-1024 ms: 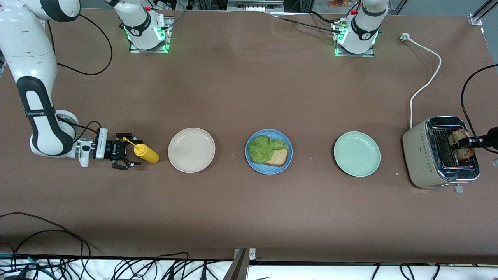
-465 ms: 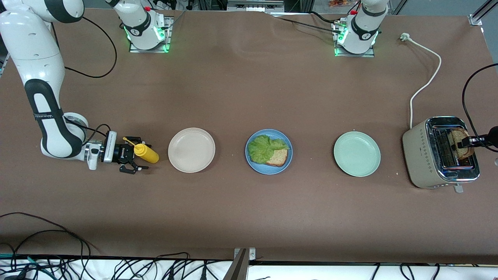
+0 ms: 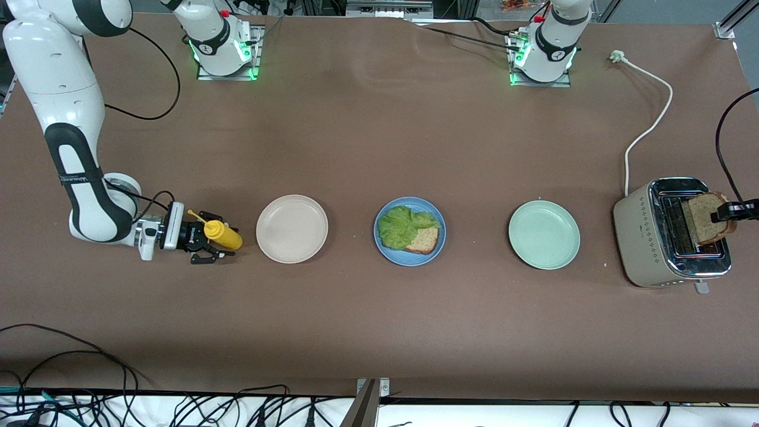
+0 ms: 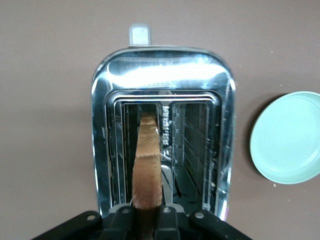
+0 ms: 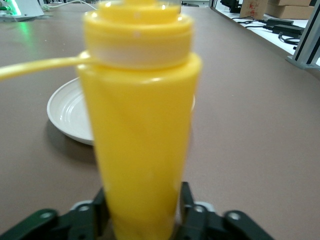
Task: Make sandwich in blue plate with both arms
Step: 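Lift the yellow mustard bottle and carry it over the blue plate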
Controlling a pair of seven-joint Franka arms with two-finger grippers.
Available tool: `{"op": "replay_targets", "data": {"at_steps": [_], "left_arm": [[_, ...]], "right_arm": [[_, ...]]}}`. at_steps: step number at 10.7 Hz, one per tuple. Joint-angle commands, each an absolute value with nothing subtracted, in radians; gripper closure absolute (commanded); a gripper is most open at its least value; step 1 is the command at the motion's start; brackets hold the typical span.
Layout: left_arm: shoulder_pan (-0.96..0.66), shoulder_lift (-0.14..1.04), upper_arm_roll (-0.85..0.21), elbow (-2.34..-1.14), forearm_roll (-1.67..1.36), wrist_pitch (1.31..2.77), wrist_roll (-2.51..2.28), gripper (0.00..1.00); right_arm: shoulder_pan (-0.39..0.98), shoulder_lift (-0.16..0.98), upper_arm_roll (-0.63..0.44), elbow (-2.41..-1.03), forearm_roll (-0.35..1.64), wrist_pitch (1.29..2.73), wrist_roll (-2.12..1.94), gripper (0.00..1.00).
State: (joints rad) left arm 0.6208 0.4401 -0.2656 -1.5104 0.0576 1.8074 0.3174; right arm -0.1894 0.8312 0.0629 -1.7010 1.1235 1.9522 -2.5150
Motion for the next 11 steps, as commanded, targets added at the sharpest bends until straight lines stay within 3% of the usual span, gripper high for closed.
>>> {"op": "replay_targets", "data": {"at_steps": [1, 2, 8, 11], "left_arm": [[0.618, 0.411, -0.275, -1.459, 0.057, 1.721, 0.318, 1.0], [0.615, 0.399, -0.276, -1.456, 0.057, 1.712, 0.318, 1.0], [0.614, 0.397, -0.273, -1.456, 0.057, 1.712, 0.321, 1.0], [0.615, 0.396, -0.275, -1.453, 0.057, 1.712, 0.325, 1.0]], "right_arm": [[-0.175, 0.841, 0.066, -1.675, 1.143, 1.977, -2.51, 0.95], [-0.155, 0.832, 0.061, -1.663, 1.138, 1.977, -2.488, 1.0], [0.174, 0.69, -0.197, -1.658, 0.961, 1.979, -1.919, 1.0], [0.401, 0.626, -0.345, -1.606, 0.699, 1.967, -1.468, 1.0]]}}
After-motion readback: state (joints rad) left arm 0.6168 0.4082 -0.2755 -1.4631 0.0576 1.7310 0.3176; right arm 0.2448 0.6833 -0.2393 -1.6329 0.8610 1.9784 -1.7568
